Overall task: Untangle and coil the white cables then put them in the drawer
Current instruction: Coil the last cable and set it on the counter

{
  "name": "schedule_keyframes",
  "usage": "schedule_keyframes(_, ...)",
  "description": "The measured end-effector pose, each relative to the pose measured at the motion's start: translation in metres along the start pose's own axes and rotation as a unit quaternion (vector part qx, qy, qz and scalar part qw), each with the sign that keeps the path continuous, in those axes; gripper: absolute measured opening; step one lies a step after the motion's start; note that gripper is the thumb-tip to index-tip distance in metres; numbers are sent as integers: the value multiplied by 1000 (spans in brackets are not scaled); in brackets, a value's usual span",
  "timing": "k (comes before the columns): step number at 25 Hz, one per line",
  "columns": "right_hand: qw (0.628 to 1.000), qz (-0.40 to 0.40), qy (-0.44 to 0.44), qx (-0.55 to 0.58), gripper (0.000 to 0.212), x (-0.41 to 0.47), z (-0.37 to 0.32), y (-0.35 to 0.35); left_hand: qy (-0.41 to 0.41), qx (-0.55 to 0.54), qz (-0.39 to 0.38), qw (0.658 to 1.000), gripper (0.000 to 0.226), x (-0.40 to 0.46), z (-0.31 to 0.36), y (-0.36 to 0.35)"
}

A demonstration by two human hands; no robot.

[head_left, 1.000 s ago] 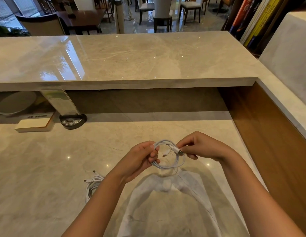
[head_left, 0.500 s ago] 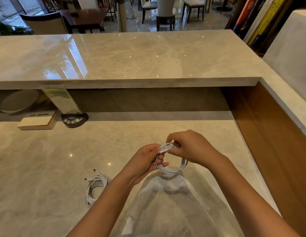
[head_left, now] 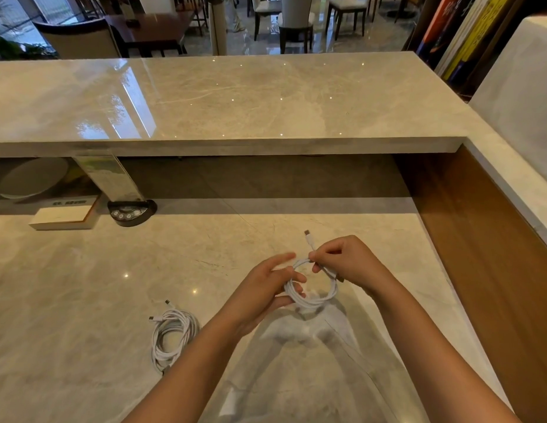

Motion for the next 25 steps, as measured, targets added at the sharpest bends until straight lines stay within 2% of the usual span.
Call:
schedule_keyframes(1,999,26,-4,39,17,-1,5,2,-21,-19,29,999,29,-1,-3,2)
schedule_keyframes(3,995,25,-17,99,11,-2,13,0,-67,9,59,996,37,-2,-9,5)
schedule_keyframes(6,988,-34,-33,145,5,-7,17,-3,-103,141,82,981,40,-2,-9,14)
schedule_keyframes(7,987,-49,-34,149,9,-8,17,-4,-117,218,94,964,40,-2,-6,17)
schedule_keyframes(9,987,-46,-39,147,13,-9,19,-7,-147,394,114,900,41,0,-1,15)
schedule_keyframes(11,986,-3,-49,158,11,-9,23,-12,-148,522,128,830,45,4,-2,10)
schedule_keyframes(12,984,22,-52,168,9,-9,26,-16,-146,553,136,809,48,5,-2,10)
schedule_keyframes(14,979,52,-52,191,8,-9,32,-25,-164,550,138,807,53,3,-2,13)
schedule_keyframes(17,976,56,-49,206,12,-10,36,-28,-228,454,115,854,52,-13,-6,17)
schedule_keyframes(18,976,54,-47,208,13,-11,36,-28,-238,446,96,857,48,-19,-11,17)
schedule_keyframes(20,977,41,-39,207,11,-13,32,-28,-250,494,77,830,36,-27,-23,18)
schedule_keyframes(22,981,10,-29,193,13,-14,25,-34,-262,536,109,795,32,-34,-31,26)
schedule_keyframes(25,991,-6,-9,134,19,-10,21,-48,-266,564,156,766,30,-50,-37,35)
Point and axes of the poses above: each hand's wrist, its own x-axis towards the middle knuckle, its own y-axis out of the back of the hand, z = x × y, the point moved 5 cm from there along x, towards the middle knuckle, and after that the axes turned 11 degrees about -z, right-handed, at the moved point
